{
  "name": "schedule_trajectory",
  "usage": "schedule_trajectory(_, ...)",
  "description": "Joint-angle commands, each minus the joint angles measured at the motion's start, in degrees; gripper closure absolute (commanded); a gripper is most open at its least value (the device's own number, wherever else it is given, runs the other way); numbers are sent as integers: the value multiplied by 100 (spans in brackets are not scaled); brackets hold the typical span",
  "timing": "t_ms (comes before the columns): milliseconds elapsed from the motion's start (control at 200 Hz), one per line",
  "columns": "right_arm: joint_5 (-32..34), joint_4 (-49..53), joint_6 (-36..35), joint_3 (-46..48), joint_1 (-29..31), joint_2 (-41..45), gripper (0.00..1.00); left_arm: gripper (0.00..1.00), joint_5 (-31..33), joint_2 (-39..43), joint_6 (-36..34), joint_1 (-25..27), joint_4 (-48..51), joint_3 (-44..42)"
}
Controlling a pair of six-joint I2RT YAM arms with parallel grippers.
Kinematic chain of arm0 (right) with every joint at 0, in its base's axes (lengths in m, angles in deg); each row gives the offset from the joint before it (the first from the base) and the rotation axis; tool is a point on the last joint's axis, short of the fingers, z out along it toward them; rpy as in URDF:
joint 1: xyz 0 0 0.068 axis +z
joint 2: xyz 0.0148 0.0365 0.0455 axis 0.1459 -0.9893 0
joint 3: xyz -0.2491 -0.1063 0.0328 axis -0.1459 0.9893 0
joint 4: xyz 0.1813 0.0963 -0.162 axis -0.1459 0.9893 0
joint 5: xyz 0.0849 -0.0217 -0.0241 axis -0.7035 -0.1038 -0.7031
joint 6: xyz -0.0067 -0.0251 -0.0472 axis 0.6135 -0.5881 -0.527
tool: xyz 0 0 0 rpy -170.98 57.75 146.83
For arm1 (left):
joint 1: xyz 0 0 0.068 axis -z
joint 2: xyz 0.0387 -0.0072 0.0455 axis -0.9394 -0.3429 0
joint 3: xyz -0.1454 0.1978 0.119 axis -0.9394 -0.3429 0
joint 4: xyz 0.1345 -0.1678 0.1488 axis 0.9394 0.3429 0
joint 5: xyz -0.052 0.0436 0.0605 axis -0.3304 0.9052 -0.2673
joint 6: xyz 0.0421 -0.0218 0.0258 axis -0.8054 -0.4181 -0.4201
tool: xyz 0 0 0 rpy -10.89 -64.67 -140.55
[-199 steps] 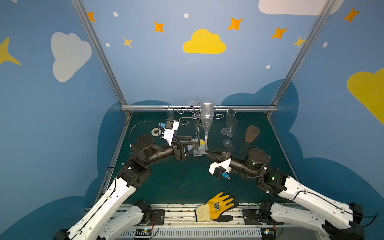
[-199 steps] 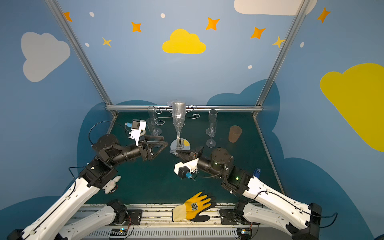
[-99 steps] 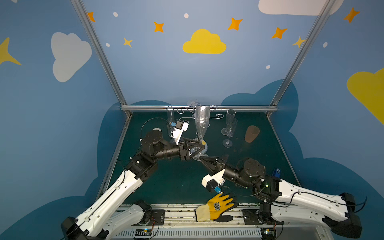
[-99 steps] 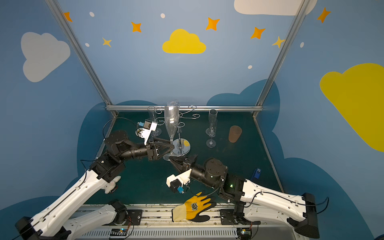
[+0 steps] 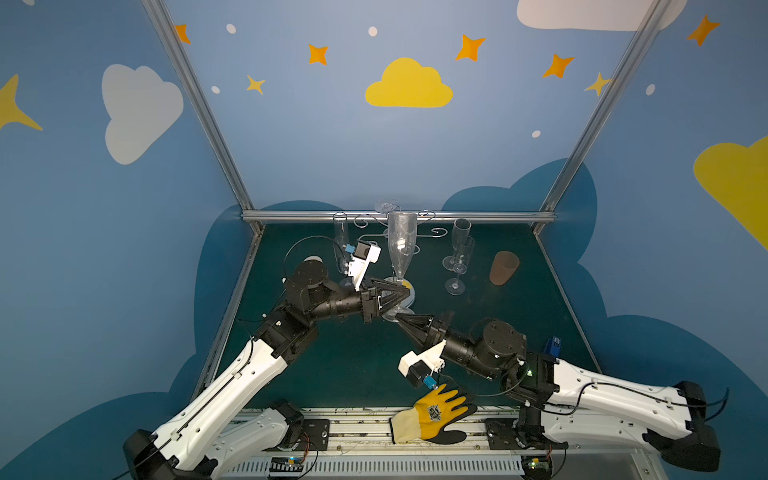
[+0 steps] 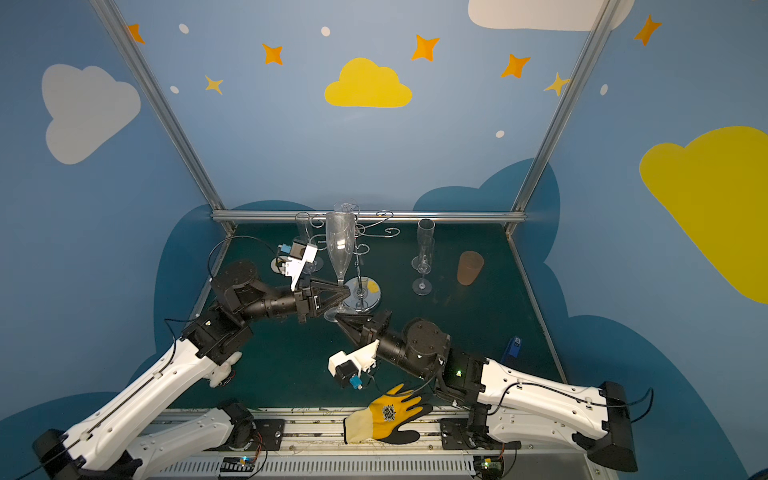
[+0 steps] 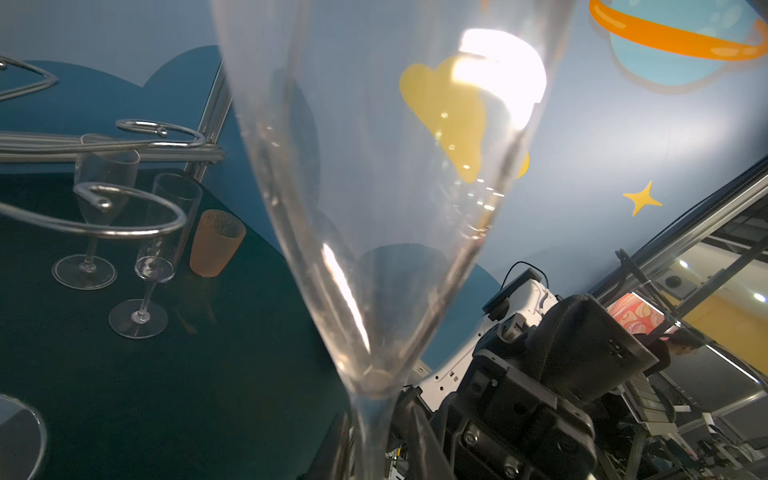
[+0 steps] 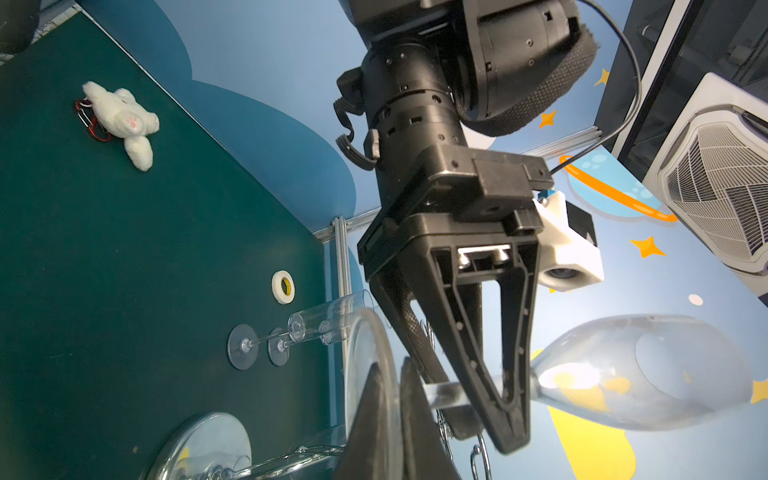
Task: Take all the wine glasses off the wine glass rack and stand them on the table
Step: 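Close the left gripper on the glass stem while the right gripper releases it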
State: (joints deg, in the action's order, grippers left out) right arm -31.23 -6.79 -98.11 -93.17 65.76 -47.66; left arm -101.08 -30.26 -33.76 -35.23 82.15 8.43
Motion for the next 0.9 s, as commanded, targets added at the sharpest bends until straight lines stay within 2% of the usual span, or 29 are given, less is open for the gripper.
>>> schedule_trajectory(0,79,-214,-56,1,57,22,100,80,-60,0,-7,34,-221,21)
schedule_trajectory(280,127,-145,-77,-8,83,-41,100,97,-39,-15,57,52,-328,-26)
schedule_trajectory(385,143,-66,-2,-17,93,-28,100,97,80,34,26,51,-360,-78)
schedule_trajectory(405,147,-36,21,-25,93,-24,81,97,108,52,13,61,-360,-90)
schedule_trajectory(410,150,-28,27,-25,92,-19,72,97,116,62,7,61,-360,-91)
schedule_trajectory(415,157,-24,38,-26,91,-17,67,97,125,63,0,57,-360,-96)
schedule_trajectory(436,160,-28,81,-22,99,-12,17,97,151,80,-16,59,-352,-113)
schedule_trajectory(441,157,-33,92,-19,99,-9,10,97,160,89,-16,56,-352,-115)
schedule_trajectory(456,163,-34,120,-14,100,1,4,97,177,102,-37,54,-351,-124)
schedule_trajectory(666,-88,75,693,0,118,389,2,97,581,363,-480,61,-221,-283)
schedule_trajectory(806,128,282,1929,-394,92,668,2,97,966,556,-1153,92,89,-364)
schedule_trajectory(896,505,344,3048,-697,54,782,2,97,1243,707,-1708,185,171,-466)
